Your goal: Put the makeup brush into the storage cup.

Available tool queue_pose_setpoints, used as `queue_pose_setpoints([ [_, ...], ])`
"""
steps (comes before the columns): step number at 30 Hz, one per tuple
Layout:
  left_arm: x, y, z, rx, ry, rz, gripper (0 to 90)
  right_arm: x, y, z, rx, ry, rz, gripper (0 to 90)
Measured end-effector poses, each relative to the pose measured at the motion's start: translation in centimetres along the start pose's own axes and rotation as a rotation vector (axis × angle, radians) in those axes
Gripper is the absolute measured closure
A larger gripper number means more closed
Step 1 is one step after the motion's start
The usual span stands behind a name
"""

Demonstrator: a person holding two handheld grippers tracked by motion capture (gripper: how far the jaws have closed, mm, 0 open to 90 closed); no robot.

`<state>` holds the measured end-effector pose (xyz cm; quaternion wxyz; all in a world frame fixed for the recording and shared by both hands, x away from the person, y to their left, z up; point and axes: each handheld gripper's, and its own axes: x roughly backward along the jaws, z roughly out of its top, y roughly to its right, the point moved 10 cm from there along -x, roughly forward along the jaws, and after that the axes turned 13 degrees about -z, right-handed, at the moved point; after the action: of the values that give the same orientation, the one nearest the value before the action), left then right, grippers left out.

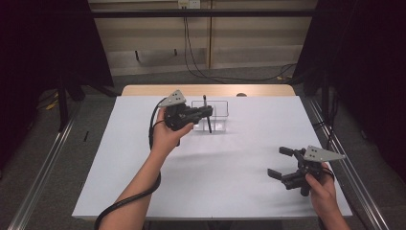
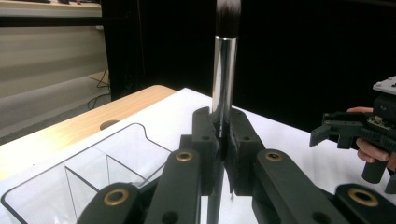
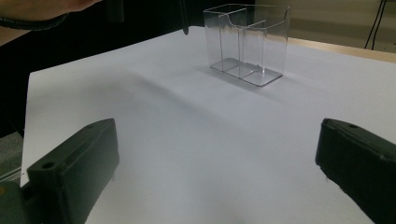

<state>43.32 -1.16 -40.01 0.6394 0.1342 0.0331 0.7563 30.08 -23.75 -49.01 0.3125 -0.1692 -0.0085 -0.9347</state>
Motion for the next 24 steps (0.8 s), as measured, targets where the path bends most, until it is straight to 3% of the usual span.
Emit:
queue_pose_setpoints([
  [24,0.0,-1.1,1.2,-0.014,-0.011,0.029,83.5,0.1,0.1,0.0,0.000,0.000,-0.006,0.0],
])
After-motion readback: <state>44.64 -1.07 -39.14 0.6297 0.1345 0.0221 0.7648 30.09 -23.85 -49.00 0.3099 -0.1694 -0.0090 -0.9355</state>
